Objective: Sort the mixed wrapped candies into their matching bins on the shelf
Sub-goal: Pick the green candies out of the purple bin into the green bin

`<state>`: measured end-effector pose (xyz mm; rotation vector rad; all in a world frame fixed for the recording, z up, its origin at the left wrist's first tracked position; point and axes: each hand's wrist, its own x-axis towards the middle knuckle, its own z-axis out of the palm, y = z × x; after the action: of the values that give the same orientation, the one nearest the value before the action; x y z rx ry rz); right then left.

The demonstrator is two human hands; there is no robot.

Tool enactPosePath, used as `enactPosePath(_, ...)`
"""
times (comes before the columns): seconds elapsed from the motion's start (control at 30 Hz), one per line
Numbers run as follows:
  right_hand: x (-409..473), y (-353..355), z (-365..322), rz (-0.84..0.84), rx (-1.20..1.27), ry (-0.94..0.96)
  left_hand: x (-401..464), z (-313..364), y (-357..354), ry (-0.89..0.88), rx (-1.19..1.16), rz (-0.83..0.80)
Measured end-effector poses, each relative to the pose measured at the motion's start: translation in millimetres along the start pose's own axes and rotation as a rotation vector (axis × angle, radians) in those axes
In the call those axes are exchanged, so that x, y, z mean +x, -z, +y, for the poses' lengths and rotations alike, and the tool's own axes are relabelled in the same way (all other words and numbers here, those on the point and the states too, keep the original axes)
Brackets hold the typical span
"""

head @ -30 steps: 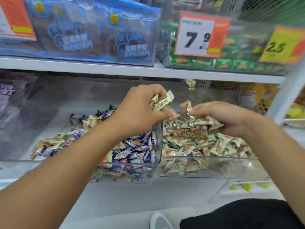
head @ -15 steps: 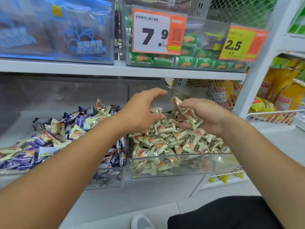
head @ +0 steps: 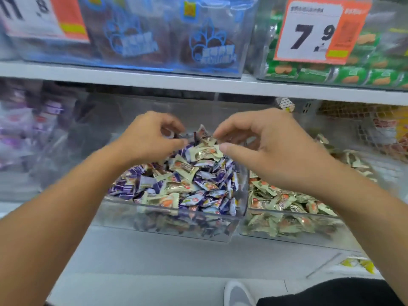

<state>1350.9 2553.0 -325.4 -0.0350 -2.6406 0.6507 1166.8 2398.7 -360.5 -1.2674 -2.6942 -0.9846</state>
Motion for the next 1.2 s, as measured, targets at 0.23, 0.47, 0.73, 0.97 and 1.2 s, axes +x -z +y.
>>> enactPosePath(0.23,59.3,-61.8,-19.6,-0.322,-0.356,-0.063,-27.7,-45.4,8.9,-0.121,0.163,-0.14)
enactPosePath(0.47,87.2,-82.8,-18.8,-0.318,-0.328,-0.156,-32.2,-63.0,20.4,-0.024,-0.057,-0.034)
enactPosePath(0.73,89.3,-80.4,-14.1,-0.246,0.733,-0.389,-23.1,-51.7,17.3,0.052,-0.423,0.04)
enactPosePath(0.97,91.0,-58.4,5.9,-0.317,-0.291,-0.09,-15.9,-62.1,14.4,0.151,-0.484,0.102)
enactPosePath(1.2,86.9,-55.5,13.5,-0.458,-0.397,-0.056,-22.4,-65.0,17.2,0.139,-0.479,0.017)
